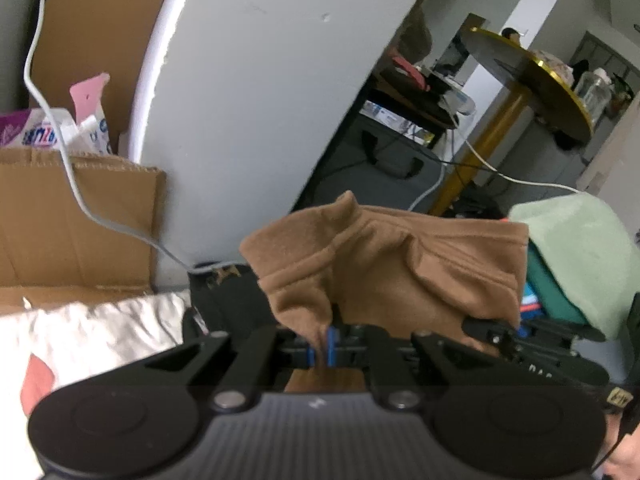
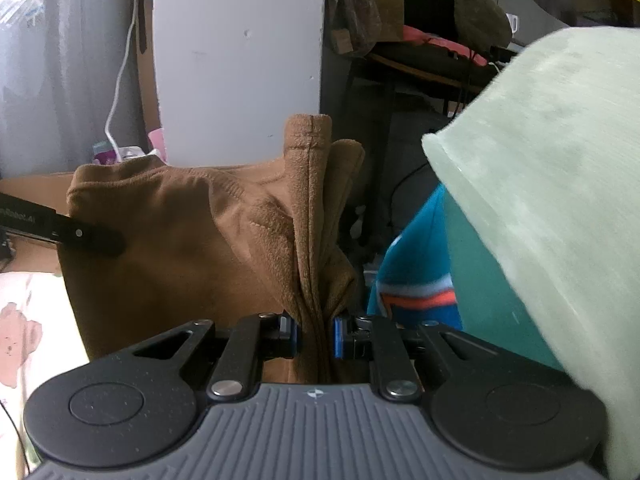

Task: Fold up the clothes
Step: 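Carry the held brown T-shirt with both tools toward the blue blanket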

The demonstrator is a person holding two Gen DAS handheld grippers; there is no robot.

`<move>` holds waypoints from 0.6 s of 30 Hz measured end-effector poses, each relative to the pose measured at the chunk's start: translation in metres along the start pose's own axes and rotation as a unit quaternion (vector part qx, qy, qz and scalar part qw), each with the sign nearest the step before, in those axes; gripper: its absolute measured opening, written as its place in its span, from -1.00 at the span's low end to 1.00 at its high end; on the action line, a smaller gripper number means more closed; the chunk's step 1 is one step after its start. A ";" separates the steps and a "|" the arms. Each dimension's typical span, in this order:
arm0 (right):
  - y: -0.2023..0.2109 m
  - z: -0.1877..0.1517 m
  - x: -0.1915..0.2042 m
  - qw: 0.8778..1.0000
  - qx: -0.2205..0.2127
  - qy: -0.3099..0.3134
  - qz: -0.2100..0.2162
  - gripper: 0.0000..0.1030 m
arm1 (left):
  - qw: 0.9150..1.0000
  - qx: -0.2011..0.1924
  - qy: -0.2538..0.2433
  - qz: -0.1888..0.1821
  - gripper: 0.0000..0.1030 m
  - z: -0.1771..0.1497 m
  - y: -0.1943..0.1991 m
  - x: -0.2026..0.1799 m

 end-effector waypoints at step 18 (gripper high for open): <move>-0.089 0.023 0.015 0.993 0.060 0.054 -0.091 -0.64 | 0.998 0.019 0.003 0.057 -0.88 0.011 -0.081 0.038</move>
Point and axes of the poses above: each gripper's, at about its wrist camera, not at the fingertips, and y roughly against the way its jaws point, x to its left, z to its top, the point moved 2 cm from there along -y, roughly the way its jaws point, and after that the axes turned 11 degrees about -y, right-handed, at the moved point
